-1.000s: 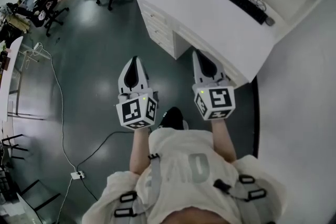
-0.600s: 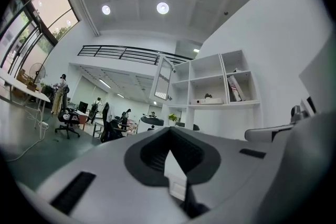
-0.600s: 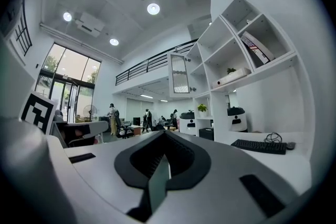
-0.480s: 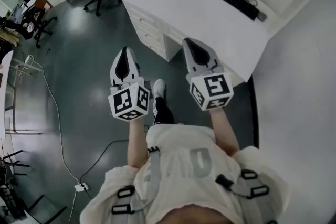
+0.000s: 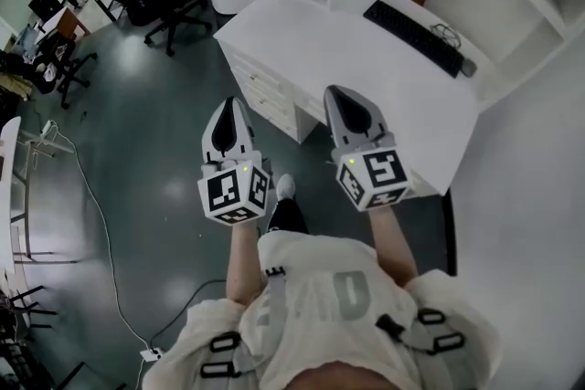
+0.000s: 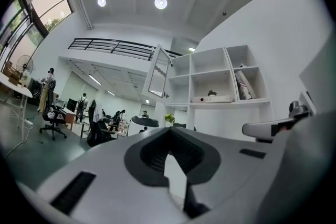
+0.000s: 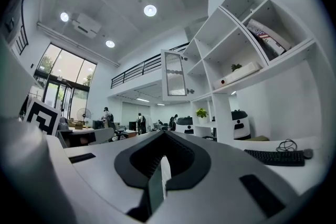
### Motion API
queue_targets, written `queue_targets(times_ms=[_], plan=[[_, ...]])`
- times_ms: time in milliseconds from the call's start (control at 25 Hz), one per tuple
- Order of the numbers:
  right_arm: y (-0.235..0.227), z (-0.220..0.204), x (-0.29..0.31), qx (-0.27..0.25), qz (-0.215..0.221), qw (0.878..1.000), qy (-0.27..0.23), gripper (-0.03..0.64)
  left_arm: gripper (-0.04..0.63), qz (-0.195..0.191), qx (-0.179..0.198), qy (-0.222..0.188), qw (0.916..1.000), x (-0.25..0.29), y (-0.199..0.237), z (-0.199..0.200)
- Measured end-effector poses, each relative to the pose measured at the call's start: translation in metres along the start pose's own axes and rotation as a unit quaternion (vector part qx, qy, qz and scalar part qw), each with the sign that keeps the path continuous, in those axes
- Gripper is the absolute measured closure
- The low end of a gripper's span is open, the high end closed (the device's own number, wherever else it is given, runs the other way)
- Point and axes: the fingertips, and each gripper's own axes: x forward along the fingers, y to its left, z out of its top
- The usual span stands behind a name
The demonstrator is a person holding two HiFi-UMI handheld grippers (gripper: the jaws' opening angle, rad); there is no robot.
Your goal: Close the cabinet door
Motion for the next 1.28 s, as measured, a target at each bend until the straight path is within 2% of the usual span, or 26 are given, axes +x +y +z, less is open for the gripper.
queue_targets(times_ms=[320, 640, 1160, 1280], plan=[[-0.003, -0.005, 0.123, 0.005, -0.011, 1.0, 0.018, 0.614, 0.591, -0.032, -0.003, 0.022, 0.9992, 0.104, 0.048, 0.007], [-0.005, 0.001, 0.222, 0.009, -0.036, 0.999, 0.016, 0.614, 0.591, -0.056, 0.005, 0.014, 0.9983, 0.192, 0.101, 0.019], [-0.023, -0.014, 0.269, 0.015, -0.07, 0.997, 0.034, 0.614, 0.591, -0.051, 0.001, 0.03, 0.9982, 0.241, 0.132, 0.003], [-0.028, -0.014, 0.28, 0.016, -0.061, 0.997, 0.034, 0.614, 0.591, -0.046, 0.004, 0.026, 0.9986, 0.248, 0.132, 0.005]])
